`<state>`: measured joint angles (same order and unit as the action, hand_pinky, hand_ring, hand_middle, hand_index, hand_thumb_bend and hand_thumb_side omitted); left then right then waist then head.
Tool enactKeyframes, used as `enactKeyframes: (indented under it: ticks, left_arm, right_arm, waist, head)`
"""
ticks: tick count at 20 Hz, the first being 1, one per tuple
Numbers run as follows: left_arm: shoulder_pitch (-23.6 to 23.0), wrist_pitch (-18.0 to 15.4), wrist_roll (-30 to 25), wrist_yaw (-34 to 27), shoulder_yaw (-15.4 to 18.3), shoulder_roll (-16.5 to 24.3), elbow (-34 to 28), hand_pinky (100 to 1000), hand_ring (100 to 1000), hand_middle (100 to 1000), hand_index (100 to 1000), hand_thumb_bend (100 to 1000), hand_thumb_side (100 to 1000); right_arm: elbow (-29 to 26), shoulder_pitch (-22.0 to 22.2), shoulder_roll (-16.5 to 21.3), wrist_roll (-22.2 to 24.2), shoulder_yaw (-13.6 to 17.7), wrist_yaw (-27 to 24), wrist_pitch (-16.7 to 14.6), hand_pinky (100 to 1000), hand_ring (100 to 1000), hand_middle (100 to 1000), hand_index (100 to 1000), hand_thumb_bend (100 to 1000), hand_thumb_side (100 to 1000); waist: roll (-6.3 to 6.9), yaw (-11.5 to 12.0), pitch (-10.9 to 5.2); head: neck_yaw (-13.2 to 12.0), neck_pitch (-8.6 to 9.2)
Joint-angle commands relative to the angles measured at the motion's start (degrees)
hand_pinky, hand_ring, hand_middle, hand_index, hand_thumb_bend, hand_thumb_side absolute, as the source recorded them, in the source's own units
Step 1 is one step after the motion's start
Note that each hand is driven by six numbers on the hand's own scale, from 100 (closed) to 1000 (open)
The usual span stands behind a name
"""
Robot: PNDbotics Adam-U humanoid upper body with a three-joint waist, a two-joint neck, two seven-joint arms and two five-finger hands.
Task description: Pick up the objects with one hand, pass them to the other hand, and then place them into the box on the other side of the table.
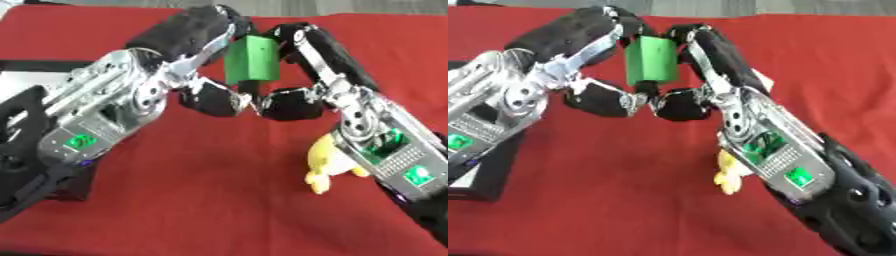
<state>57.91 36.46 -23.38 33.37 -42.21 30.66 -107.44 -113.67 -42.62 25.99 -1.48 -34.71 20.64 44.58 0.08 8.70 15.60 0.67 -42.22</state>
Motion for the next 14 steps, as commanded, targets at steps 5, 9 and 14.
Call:
enactKeyframes:
  ticks: [5,9,14]
  left_arm:
    - [0.9,-0.2,0.3,0.3,0.8,0.5,0.4,802,577,368,413,100,245]
    - [1.0,-0.9,-0.3,1.8,0.5,0.4,1.1,794,576,363,407,100,244]
    - [1.0,-1.7,-1.7,3.7,0.3,0.4,1.7,790,573,356,405,100,244]
  right_arm:
    - [-0.9,-0.6,0.5,1.8,0.5,2.0,-0.5,795,792,803,796,322,100]
    - [-0.9,-0.6,0.8,2.9,0.3,4.0,-0.7,824,821,827,837,367,100]
    - [-0.9,-0.6,0.7,4.6,0.8,7.0,-0.8,839,820,827,853,291,100]
  waist:
    - [0.42,0.1,-0.33]
    - [0.50,0.3,-0.34]
    - [0.60,0.3,-0.42]
  head:
    - [-0.2,-0.19]
    - [-0.3,-0.25]
    - [-0.3,-0.19]
